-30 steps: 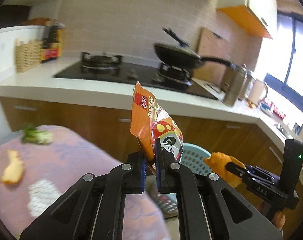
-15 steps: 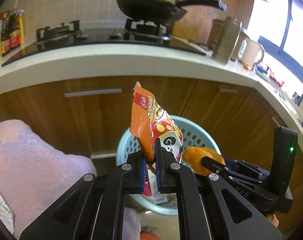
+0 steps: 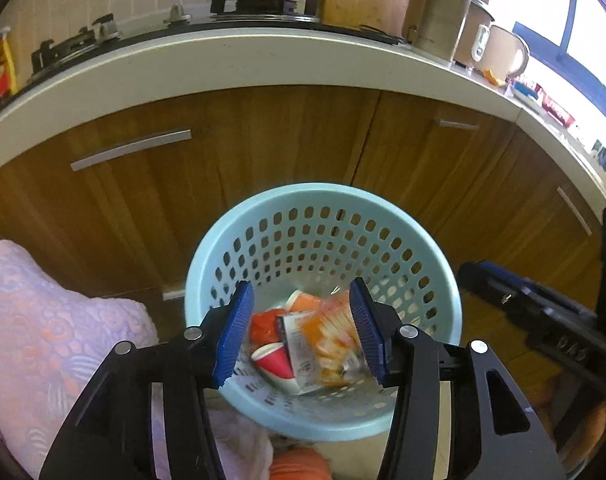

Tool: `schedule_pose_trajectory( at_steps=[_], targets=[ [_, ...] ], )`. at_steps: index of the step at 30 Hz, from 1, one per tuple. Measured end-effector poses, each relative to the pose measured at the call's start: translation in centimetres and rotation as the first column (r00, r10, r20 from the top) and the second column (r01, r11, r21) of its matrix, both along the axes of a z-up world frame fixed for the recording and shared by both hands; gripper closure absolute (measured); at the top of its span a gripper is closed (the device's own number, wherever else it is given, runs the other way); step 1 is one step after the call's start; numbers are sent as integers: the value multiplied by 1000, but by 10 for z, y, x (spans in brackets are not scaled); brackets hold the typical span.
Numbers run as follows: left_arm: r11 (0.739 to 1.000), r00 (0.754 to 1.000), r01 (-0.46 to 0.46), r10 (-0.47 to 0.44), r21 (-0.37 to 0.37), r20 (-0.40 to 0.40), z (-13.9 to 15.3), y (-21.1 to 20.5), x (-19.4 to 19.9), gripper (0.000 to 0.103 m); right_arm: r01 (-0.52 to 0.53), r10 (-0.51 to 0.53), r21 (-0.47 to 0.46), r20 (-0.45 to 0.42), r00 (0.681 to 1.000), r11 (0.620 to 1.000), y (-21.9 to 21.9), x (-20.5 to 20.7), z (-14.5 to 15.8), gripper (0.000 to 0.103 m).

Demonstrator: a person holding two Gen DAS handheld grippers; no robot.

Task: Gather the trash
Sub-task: 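Move both grippers back over the table toward the bok choy and napkin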

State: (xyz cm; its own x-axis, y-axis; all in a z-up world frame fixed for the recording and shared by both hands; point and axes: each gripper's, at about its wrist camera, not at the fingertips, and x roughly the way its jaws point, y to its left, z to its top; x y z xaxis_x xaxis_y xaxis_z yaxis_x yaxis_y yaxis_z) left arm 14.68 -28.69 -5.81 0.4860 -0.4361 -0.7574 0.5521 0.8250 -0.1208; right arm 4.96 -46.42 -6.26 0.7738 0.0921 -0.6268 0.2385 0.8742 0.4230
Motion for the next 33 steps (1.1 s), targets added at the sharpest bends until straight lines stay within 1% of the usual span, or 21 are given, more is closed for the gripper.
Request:
schedule_pose_trajectory(
  at_steps=[3, 5, 7, 11, 15, 19, 23, 24, 27, 30, 31, 33],
  targets=[
    [1000, 1000, -9, 9, -13, 19, 11, 10, -7, 54, -6, 6, 2, 18, 1000, 1000, 4, -5, 9, 57],
    [1000, 999, -19, 20, -24, 48, 23, 21, -16, 53, -15, 16, -10, 30, 999, 1000, 11, -9, 16, 57],
    [999, 997, -32, 35, -40, 74, 36, 36, -25, 50, -28, 29, -19, 48, 998, 999, 19, -15, 26, 57],
    [993, 991, -68, 78, -97, 108, 59, 69, -45, 49, -68, 73, -54, 83, 994, 996, 44, -25, 47, 57],
    [980, 980, -116, 139, -159, 143, 84, 110, -68, 49, -117, 126, -91, 105, 986, 989, 73, -33, 64, 57],
    [962, 961, -173, 212, -211, 180, 105, 163, -96, 49, -183, 198, -135, 112, 974, 974, 115, -34, 77, 57],
    [939, 929, -264, 309, -221, 201, 118, 220, -120, 49, -250, 271, -167, 117, 955, 954, 155, -38, 85, 57],
    [928, 913, -303, 348, -217, 212, 120, 239, -128, 49, -265, 288, -175, 116, 951, 948, 165, -38, 86, 57],
    [899, 881, -371, 420, -233, 217, 126, 283, -144, 49, -318, 343, -194, 107, 933, 928, 196, -37, 85, 57],
    [848, 823, -475, 523, -234, 224, 130, 333, -163, 49, -376, 401, -211, 90, 912, 902, 229, -34, 81, 57],
    [827, 802, -509, 557, -239, 217, 130, 353, -168, 49, -397, 422, -212, 87, 902, 893, 242, -32, 79, 57],
    [795, 774, -553, 601, -251, 198, 127, 380, -176, 49, -426, 451, -215, 83, 889, 879, 260, -28, 77, 57]
  ],
)
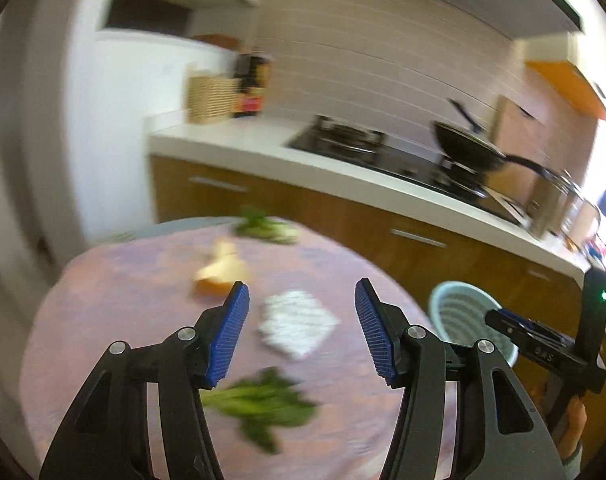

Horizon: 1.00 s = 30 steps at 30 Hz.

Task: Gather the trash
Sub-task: 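Move both grippers back over the table toward the bok choy and napkin, then grasp the green bok choy leaves with the left gripper while the right gripper grasps the dotted napkin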

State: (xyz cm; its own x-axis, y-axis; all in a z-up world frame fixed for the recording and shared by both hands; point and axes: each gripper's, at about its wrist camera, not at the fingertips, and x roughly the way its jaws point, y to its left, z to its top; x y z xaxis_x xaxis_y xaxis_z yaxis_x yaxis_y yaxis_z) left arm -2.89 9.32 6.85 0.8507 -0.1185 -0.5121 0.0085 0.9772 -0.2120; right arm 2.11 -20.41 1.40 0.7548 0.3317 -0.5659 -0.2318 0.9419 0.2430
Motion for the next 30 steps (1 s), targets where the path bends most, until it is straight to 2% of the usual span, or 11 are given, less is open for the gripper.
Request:
schedule_pose_trajectory(
  at_steps=[5, 8, 11, 13, 18, 21, 23, 27, 30],
  targets=[
    [993, 992, -113, 111, -41, -65, -22, 58, -9, 41, -101, 101, 11, -14, 995, 995, 54, 11, -14, 57],
    [990, 984, -133, 126, -51, -124, -43, 72, -6, 41, -209, 210, 33, -45, 977, 977, 90, 12, -27, 57],
    [989, 979, -129, 117, -67, -165, -64, 78, -5, 41, -287, 285, -20, -75, 956, 958, 124, 10, -38, 57],
    [994, 981, -85, 71, -72, -179, -75, 71, -4, 41, -316, 312, -43, -78, 947, 948, 137, 10, -41, 57],
    [996, 979, 77, -66, 51, -191, -94, 39, 9, 39, -324, 316, -77, -100, 943, 943, 144, 35, -39, 55],
    [981, 957, 165, -133, 107, -258, -112, 22, 27, 39, -316, 304, -113, -114, 946, 942, 147, 50, -41, 51],
    [973, 941, 199, -157, 115, -301, -121, 15, 31, 39, -310, 295, -116, -132, 946, 944, 145, 58, -45, 51],
    [954, 935, 240, -177, 180, -308, -121, 4, 16, 34, -308, 290, -103, -156, 944, 946, 143, 68, -54, 51],
    [934, 908, 302, -220, 192, -356, -118, -2, 3, 31, -299, 281, -90, -173, 944, 950, 139, 75, -62, 51]
  ],
)
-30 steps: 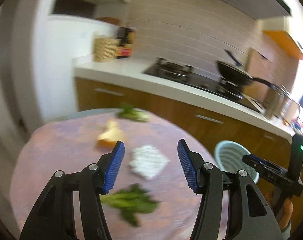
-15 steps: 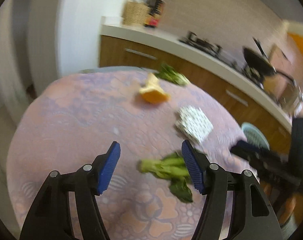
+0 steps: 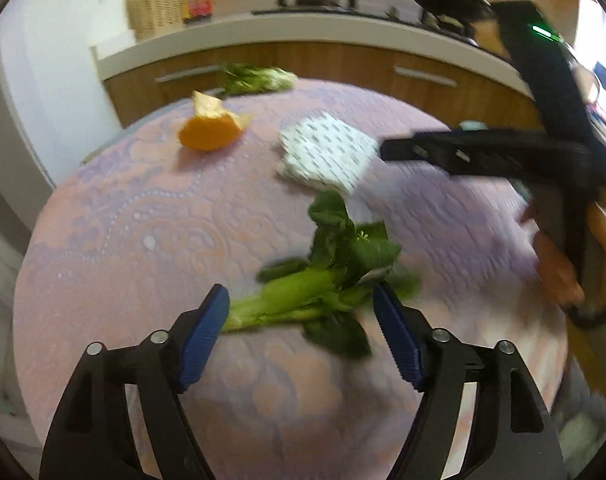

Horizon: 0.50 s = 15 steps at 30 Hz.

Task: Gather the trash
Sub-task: 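Grasp the green bok choy leaves with the left gripper while the right gripper grasps the dotted napkin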

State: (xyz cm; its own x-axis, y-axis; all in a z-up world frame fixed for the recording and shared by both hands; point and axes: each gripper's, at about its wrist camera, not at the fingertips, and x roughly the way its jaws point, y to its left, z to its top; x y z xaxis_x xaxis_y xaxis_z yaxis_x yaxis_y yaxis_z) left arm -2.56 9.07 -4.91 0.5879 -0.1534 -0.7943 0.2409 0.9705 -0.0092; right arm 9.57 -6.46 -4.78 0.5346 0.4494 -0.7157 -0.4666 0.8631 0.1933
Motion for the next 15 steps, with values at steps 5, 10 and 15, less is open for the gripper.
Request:
schedule_pose_trajectory(
  at_steps=[5, 10, 15],
  targets=[
    [997, 998, 66, -66, 47, 15, 7, -10, -9, 32, 9, -9, 39, 3, 1000, 999, -6, 1, -3, 51],
    [987, 989, 141, -144, 81, 40, 6, -10, -2, 32, -6, 4, 48, 39, 999, 999, -9, -6, 1, 46],
    [983, 986, 166, -163, 80, -45, -14, -11, 5, 32, -2, -1, 51, 55, 998, 999, -10, -8, 2, 45]
  ],
)
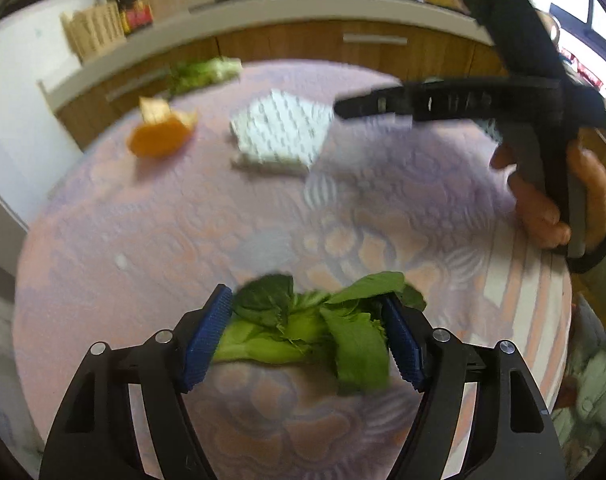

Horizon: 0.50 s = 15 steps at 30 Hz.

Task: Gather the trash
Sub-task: 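Grasp the green bok choy leaves with the left gripper while the right gripper grasps the dotted napkin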

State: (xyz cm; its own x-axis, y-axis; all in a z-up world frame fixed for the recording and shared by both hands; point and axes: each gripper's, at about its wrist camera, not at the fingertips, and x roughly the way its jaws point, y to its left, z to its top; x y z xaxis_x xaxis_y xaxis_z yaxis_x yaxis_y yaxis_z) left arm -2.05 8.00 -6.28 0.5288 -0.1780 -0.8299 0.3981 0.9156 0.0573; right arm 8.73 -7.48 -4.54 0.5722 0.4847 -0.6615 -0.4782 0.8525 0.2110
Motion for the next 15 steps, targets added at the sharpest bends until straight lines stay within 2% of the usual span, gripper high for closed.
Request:
schedule_pose_trajectory(
  at_steps=[3, 6, 10, 15],
  targets=[
    [999, 997, -54, 54, -8, 58, 4, 1, -16, 33, -10, 10, 10, 13, 1000, 1000, 0, -3, 1, 44],
    [983, 980, -182, 182, -14, 85, 7, 12, -30, 33, -16, 16, 16, 27, 1000, 1000, 0, -5, 3, 40],
    [957, 956, -263, 276, -124, 99, 20, 26, -53, 33, -20, 20, 29, 28, 999, 999, -2, -6, 3, 40],
    [905, 933, -335, 358, -263, 42, 25, 42, -63, 34, -14, 13, 51, 26, 1000, 999, -5, -5, 4, 40]
  ],
)
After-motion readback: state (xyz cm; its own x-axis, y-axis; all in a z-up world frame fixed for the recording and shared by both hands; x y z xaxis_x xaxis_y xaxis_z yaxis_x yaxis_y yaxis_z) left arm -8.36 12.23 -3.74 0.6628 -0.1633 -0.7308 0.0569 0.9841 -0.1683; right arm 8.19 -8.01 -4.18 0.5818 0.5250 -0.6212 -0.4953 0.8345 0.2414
